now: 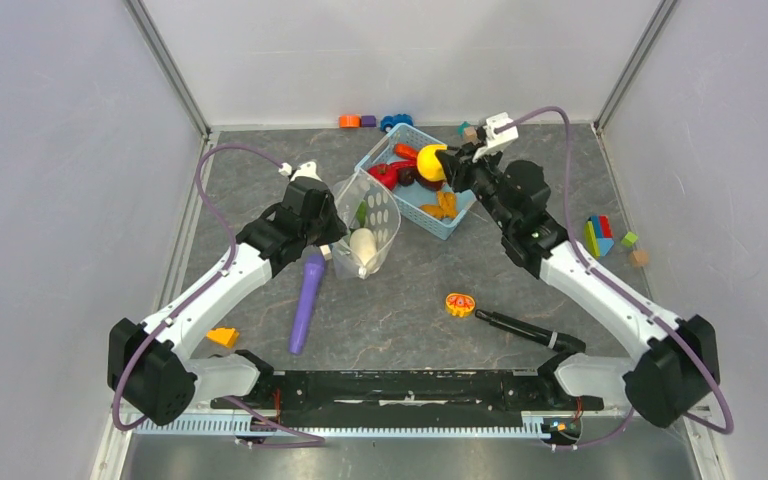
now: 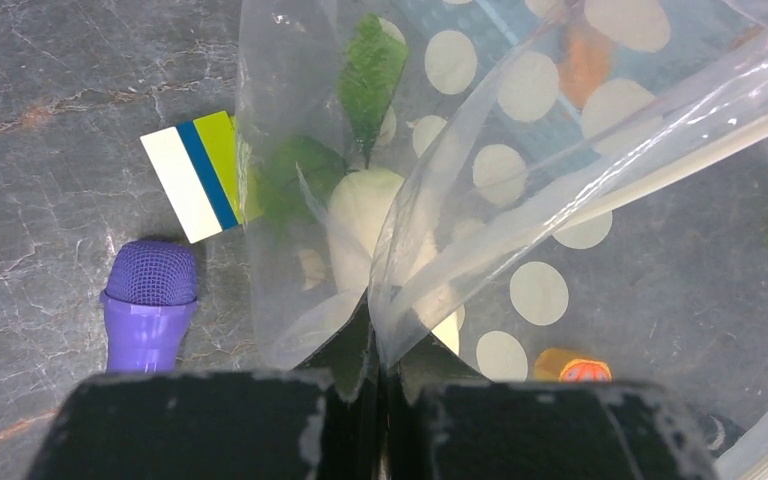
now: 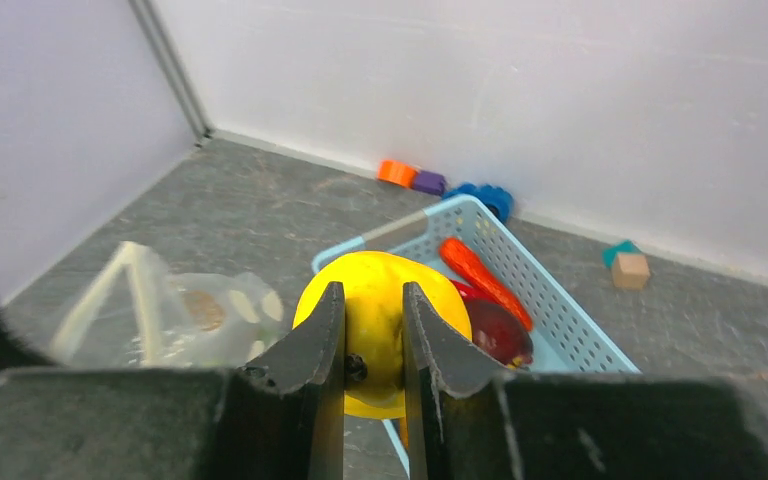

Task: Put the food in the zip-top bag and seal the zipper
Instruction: Pick up the fake fruit from the bin, then place the fake fruit in the zipper food storage bag.

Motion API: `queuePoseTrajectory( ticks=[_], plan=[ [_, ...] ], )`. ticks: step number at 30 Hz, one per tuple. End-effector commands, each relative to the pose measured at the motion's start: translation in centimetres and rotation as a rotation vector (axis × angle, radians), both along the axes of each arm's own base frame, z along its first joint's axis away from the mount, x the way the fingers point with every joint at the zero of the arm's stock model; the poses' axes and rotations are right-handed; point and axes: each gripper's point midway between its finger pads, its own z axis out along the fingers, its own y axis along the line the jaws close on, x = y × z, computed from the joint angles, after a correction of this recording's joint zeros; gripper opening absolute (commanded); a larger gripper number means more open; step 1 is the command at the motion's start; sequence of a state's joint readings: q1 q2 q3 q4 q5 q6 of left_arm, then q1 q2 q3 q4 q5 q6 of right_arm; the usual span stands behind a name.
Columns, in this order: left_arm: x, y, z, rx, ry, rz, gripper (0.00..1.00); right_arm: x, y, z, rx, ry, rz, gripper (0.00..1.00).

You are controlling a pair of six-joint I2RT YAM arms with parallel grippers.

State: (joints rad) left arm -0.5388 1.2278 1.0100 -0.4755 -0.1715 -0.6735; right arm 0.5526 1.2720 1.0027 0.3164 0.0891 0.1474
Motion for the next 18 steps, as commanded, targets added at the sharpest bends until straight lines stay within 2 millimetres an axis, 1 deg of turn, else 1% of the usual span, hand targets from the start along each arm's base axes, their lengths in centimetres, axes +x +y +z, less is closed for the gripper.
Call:
queuePoseTrajectory(
  ticks=[1, 5, 8, 10, 12, 14, 18],
  plan=[
    [0.7, -0.9, 1.0, -0.069, -0.022, 0.008, 0.02, -3.8, 1.7, 4.3, 0.057, -0.143, 0.19, 0.0],
    [0.6, -1.2, 0.8, -0.071, -0.012, -0.004, 0.02, -7.9, 4.4, 6.1, 0.091, -0.222, 0.447, 0.0],
    [0.5, -1.2, 0.5, -0.077, -0.002, -0.001, 0.02, -10.4, 6.5, 6.2, 0.115, -0.226, 0.618, 0.0],
    [0.4, -1.3, 0.5, -0.082, 0.001, -0.007, 0.02, -11.4, 7.9, 5.8, 0.109, -0.22, 0.697, 0.0],
    [0.3, -1.4, 0.5, -0.086, 0.002, -0.01, 0.02, -11.9, 9.4, 4.8, 0.087, -0.207, 0.737, 0.0],
    [0.2, -1.6, 0.6, -0.097, 0.003, -0.019, 0.02, -11.9, 10.4, 3.9, 0.057, -0.181, 0.749, 0.0],
    [-0.1, -2.0, 0.7, -0.114, 0.007, -0.041, 0.02, -12.2, 11.7, 2.0, 0.007, -0.157, 0.761, 0.0]
  ],
)
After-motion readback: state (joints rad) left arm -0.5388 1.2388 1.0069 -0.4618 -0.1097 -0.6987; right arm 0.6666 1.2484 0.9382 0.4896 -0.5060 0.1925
